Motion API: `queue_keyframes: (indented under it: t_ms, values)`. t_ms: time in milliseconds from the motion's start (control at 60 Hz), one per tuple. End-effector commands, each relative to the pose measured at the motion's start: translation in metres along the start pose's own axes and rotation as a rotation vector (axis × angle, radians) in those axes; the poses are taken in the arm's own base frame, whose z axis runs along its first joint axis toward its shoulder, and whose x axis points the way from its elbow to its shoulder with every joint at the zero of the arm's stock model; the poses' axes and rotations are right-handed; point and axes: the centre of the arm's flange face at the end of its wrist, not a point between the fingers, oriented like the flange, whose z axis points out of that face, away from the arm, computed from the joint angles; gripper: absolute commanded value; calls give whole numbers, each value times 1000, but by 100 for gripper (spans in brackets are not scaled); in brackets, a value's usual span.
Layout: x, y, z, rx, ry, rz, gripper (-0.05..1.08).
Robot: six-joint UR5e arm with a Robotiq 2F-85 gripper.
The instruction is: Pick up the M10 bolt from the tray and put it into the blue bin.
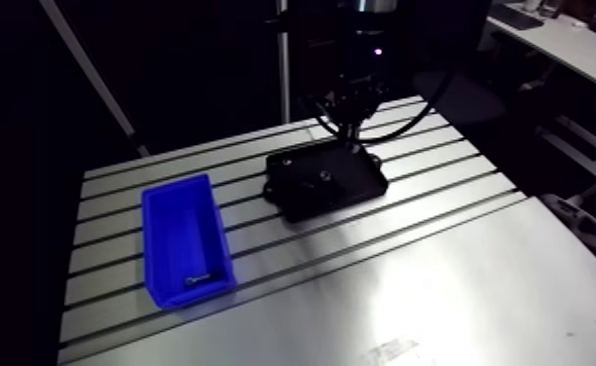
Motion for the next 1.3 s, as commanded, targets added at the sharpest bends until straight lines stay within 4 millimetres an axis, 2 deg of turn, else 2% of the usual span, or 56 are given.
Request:
queue_keyframes:
  t_ms: [17, 33, 50, 67, 117, 200, 233, 267, 300, 367, 483, 583, 983, 1033, 1117, 1150, 1300]
  values:
    - [-27, -41, -74, -58, 75, -393, 107]
    - [-27, -41, -74, -58, 75, -393, 107]
    - [-28, -52, -81, -62, 88, -475, 107]
    - [-28, -52, -81, -62, 88, -475, 107]
    - [-34, -68, -96, -75, 116, -625, 106]
    - [-43, -76, -107, -83, 142, -748, 105]
    - [-50, -82, -115, -91, 165, -865, 104]
    - [-50, -82, -115, -91, 165, -865, 104]
    - [-55, -87, -123, -100, 180, -975, 104]
    - [-60, -93, -127, -105, 181, -1062, 104]
    - [-60, -110, -125, -98, 166, -1154, 104]
    - [-57, -135, -122, -98, 151, -1227, 104]
    - [-49, -196, -111, -92, 126, -1336, 103]
    - [-47, -211, -106, -86, 115, -1358, 103]
    - [-43, -224, -99, -85, 101, -1378, 102]
    - [-41, -237, -93, -79, 94, -1400, 102]
    - [-32, -251, -77, -57, 73, -1382, 102]
